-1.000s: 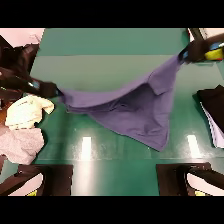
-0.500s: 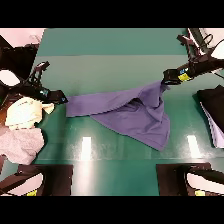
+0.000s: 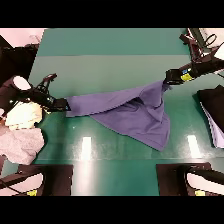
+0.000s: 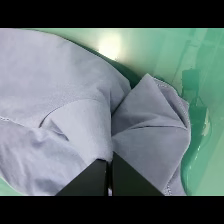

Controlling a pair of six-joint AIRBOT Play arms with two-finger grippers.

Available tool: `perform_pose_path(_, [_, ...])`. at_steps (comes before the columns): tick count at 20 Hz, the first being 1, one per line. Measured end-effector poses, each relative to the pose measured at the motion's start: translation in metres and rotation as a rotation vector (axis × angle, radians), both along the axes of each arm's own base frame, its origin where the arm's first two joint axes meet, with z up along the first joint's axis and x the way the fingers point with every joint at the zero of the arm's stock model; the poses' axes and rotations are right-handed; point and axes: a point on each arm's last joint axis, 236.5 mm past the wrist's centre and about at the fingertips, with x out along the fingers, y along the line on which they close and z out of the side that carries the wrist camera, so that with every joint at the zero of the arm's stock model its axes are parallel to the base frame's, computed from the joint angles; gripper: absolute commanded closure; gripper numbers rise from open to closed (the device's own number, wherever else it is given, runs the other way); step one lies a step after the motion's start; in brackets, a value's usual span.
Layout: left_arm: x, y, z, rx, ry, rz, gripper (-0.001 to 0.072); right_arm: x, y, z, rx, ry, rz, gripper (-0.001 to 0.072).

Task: Fold the shirts.

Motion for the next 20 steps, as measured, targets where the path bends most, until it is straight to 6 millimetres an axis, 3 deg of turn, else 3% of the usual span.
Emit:
perform_pose_path(7, [0.002,-0.01,-0.025,-0.049,0.06,0.033,0.0162,-0.001,0.0,0.0,0.0,0.0,0.002,0.0699])
perform_pose_path(8, [0.002,-0.01,-0.026,-0.05,0.065,0.033,0.0205,-0.001,0.0,0.0,0.0,0.0,0.003,0.0699])
perform_pose_path(10, [0.001,-0.011,-0.027,-0.055,0.071,0.035,0.0561,-0.001,0.0,0.0,0.0,0.0,0.003,0.0699])
perform_pose_path(11, [0.0,-0.011,-0.028,-0.056,0.077,0.033,0.0685,-0.001,0.0,0.0,-0.001,0.001,0.003,0.0699])
perform_pose_path(16, [-0.014,-0.015,-0.02,-0.07,0.129,-0.016,0.0683,-0.001,0.0,0.0,-0.001,0.001,0.003,0.0699])
perform_pose_path(18, [-0.009,-0.016,-0.002,-0.073,0.103,-0.044,0.0683,-0.001,0.0,0.001,-0.001,-0.001,0.004,0.0699])
perform_pose_path(20, [0.005,-0.017,0.031,-0.074,0.028,-0.068,0.0683,-0.002,0.0,0.004,-0.002,-0.008,0.004,0.0699])
